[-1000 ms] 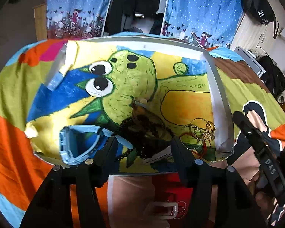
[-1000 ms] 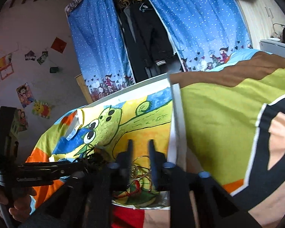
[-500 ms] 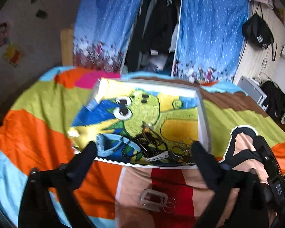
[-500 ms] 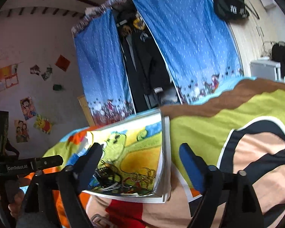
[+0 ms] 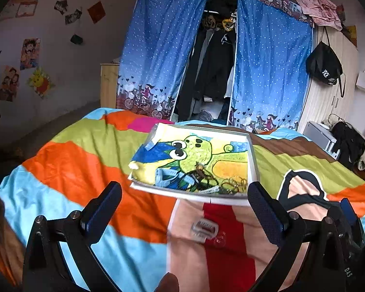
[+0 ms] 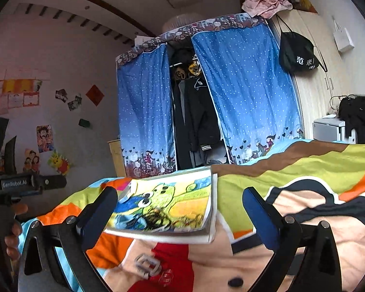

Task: Organize jewelry
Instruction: 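Withdraw both tools from the tray back toward the remaining rings and clip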

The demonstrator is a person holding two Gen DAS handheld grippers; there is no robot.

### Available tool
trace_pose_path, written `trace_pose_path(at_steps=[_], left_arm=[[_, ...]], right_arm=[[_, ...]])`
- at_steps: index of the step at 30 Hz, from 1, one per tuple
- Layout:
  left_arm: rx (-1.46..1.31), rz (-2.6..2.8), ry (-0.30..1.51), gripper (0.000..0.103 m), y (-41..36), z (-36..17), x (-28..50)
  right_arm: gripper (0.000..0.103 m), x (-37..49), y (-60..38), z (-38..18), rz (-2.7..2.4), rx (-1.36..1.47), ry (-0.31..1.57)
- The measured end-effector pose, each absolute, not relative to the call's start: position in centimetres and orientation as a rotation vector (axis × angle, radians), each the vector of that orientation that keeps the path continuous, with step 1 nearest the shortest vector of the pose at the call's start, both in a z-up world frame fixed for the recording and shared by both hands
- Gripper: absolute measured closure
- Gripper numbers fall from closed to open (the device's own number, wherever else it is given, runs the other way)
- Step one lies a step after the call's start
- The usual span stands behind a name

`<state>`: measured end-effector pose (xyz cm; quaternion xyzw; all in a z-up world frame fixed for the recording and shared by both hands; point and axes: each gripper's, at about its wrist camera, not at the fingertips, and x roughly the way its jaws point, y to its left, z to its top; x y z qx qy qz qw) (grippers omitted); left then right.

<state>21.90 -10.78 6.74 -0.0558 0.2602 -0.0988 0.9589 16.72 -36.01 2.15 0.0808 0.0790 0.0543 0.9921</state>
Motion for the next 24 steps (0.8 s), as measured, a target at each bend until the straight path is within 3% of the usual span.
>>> trace_pose_path(at_steps=[14,24], left_arm=[[-0.043,-0.197,0.557,0.002,-8.2,2.6,13.2],[-0.007,-0.144,0.633,0.002,-6.8,-0.9,12.3]], right_arm=[[0.000,9.4,-32.6,0.8,0.023,0.122,0.277],[0.000,11.8,-31.1,-2.4,-0.003,0.073,0.506]])
